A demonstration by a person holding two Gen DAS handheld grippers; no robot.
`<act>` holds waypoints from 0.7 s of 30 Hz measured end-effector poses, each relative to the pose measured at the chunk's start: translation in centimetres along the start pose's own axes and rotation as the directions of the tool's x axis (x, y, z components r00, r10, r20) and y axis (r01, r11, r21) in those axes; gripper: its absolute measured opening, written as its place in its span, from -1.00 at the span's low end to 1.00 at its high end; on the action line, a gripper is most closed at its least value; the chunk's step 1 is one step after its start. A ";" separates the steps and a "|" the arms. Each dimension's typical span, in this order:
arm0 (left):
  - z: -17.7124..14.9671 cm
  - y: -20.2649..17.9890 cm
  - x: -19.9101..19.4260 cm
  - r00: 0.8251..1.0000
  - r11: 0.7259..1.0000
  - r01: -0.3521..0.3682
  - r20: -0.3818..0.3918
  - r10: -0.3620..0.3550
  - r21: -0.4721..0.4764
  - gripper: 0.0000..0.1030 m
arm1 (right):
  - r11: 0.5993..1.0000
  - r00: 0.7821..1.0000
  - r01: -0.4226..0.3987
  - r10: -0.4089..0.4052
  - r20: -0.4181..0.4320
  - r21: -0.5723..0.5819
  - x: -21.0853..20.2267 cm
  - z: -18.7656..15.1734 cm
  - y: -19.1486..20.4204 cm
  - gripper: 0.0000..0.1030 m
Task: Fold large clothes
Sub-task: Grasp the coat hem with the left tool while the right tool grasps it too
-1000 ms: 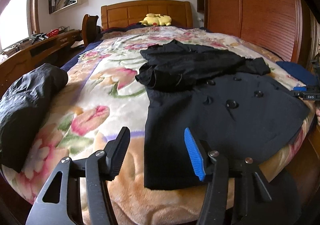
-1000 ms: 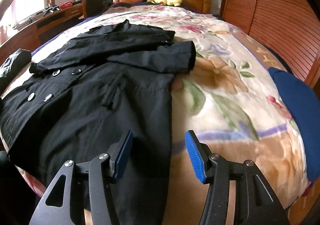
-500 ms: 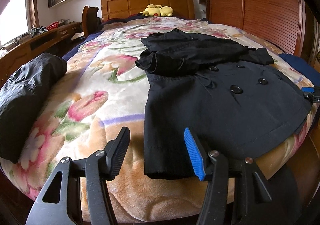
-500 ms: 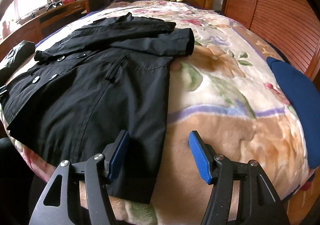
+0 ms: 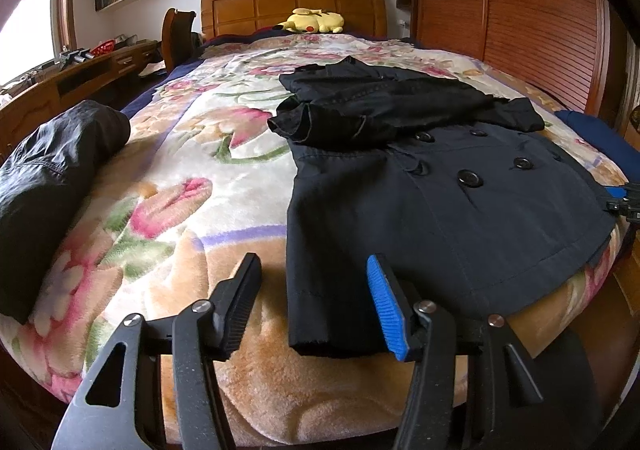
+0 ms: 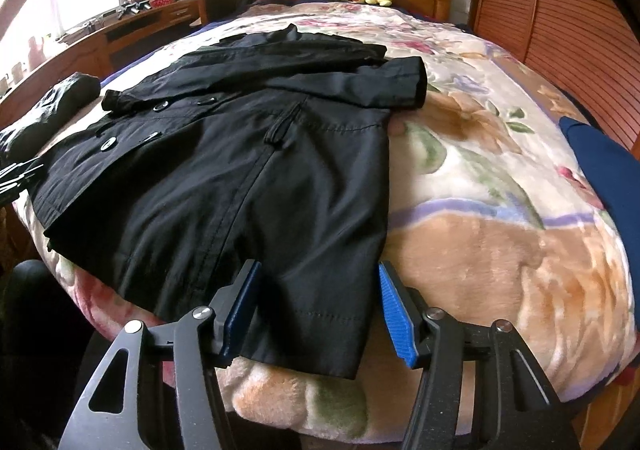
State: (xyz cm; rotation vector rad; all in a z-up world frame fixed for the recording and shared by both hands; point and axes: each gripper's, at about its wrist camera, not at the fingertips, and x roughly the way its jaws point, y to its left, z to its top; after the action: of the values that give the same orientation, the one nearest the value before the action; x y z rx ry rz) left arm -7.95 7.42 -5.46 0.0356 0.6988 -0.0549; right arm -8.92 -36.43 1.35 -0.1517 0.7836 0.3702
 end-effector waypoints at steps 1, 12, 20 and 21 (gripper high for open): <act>-0.1 0.0 -0.1 1.000 1.000 0.002 0.001 -0.002 0.001 0.04 | 1.000 1.000 0.000 0.000 0.001 0.001 0.1 0.1 0.0 0.16; -0.7 0.4 -0.8 1.000 0.999 0.029 0.007 -0.029 -0.018 -0.25 | 1.000 1.000 0.011 -0.011 0.009 -0.008 0.5 -0.1 0.6 0.16; -0.2 -0.3 -2.4 0.997 0.999 0.050 0.067 -0.050 -0.004 -0.89 | 1.000 1.000 0.000 0.000 0.019 -0.021 0.3 -0.1 0.7 -0.22; 0.0 -0.4 -3.0 0.995 0.999 0.051 0.086 -0.051 -0.002 -0.89 | 1.000 1.000 0.000 0.001 0.027 -0.029 0.2 -0.1 0.8 -0.36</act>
State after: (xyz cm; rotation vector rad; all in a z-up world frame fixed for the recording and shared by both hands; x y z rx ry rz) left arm -10.26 7.11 -3.50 0.0115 0.6140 -0.1036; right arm -9.17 -35.67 1.17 -0.1730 0.7520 0.3832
